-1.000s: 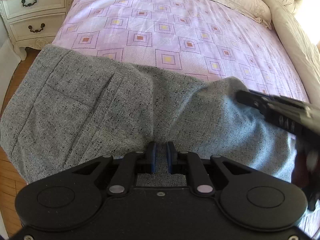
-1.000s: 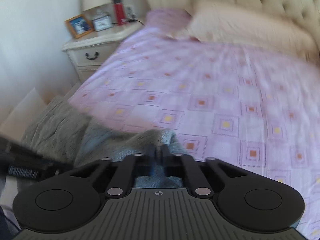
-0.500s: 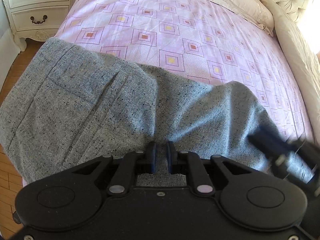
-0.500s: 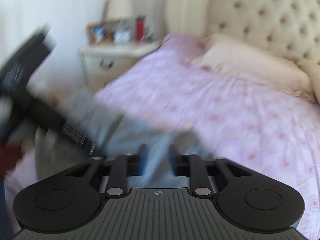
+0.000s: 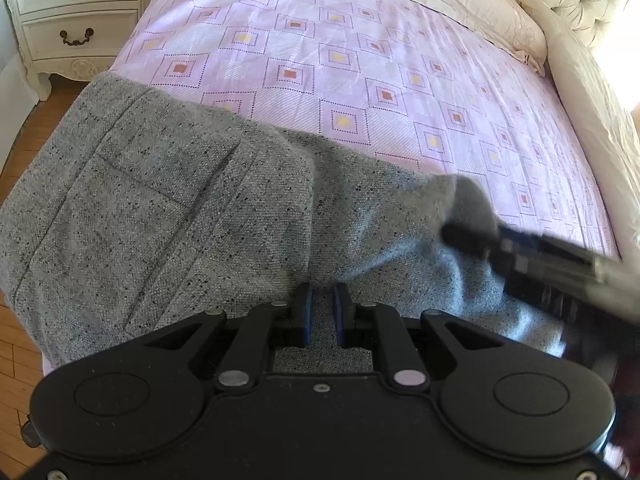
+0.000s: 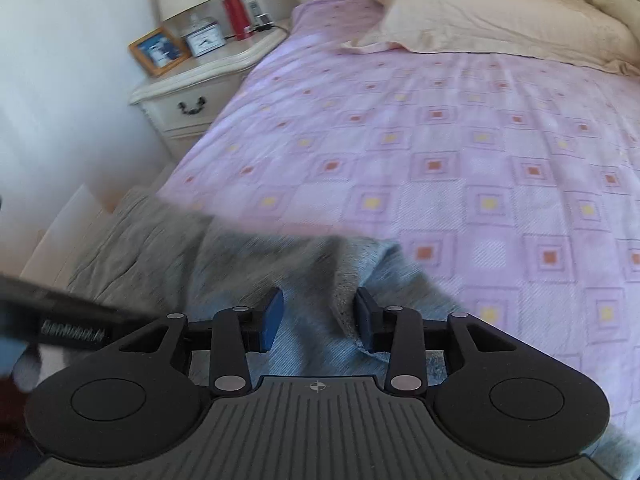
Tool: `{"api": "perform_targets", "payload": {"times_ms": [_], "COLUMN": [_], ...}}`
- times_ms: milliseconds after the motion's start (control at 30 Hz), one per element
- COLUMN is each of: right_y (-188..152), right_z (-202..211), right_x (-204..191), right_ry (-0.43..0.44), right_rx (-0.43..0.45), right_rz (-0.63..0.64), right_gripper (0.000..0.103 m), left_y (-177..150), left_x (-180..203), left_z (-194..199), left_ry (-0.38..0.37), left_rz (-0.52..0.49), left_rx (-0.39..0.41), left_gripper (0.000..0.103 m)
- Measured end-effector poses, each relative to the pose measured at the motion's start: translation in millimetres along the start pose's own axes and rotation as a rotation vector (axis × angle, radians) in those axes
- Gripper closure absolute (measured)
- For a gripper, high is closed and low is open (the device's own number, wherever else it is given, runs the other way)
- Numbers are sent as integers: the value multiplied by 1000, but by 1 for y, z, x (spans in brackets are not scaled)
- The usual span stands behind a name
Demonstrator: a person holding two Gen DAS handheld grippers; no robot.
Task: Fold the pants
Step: 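Grasp the folded pants with the right gripper beside the left gripper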
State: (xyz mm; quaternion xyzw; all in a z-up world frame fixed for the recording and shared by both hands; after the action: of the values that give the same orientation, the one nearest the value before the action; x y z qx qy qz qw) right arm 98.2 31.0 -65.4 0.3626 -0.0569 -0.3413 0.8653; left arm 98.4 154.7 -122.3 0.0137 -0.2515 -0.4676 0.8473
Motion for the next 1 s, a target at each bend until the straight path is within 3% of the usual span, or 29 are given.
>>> {"api": "perform_targets", "payload": {"times_ms": [100,267,433,467,500,567,633,800,933,1000], "right_y": [5,20,18,17,16,21,37,30,34,39], "right_z": [-1,-8,-16,-16,-15,-8,2,-34,-30,-8], "right_x": [2,28,38,40,42,41,40,45,50,55], "right_ry": [9,40,68,75,59,3,-115,-181,-163,-160], "right_rx": [10,62,72,83,83,105,147,41,55,112], "right_rz": [-23,-200,-299,-325,-333,-280,-178,-140,-169,-178], "right_gripper": [65,65,65,69,92,97,101,100,96,87], "left_y": [0,0,0,-1,-1,-1,-2,-4,-4,-4], "left_x": [0,0,-2,-2,-2,-1,-1,1,2,3], "left_z": [0,0,0,1,1,1,2,2,1,2], "left_ry": [0,-2,-18,-18,-18,-17,-17,7,4,3], "left_rz": [0,-6,13,14,13,9,0,-39,-60,-62], "left_rx": [3,6,0,0,0,3,9,29,36,40], "left_gripper": [84,84,84,84,84,83,81,81,81,82]}}
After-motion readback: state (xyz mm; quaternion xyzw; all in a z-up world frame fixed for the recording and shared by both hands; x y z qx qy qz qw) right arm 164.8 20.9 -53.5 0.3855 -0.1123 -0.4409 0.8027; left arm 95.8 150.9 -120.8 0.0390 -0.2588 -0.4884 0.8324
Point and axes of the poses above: each gripper's, at about its wrist camera, not at the fingertips, and z roughly against the way its jaws point, x to its right, y to its top, the point moved 9 cm from there along -z, roughly the way its jaws point, and after that the axes turned 12 degrees about z, right-handed, at the moved point
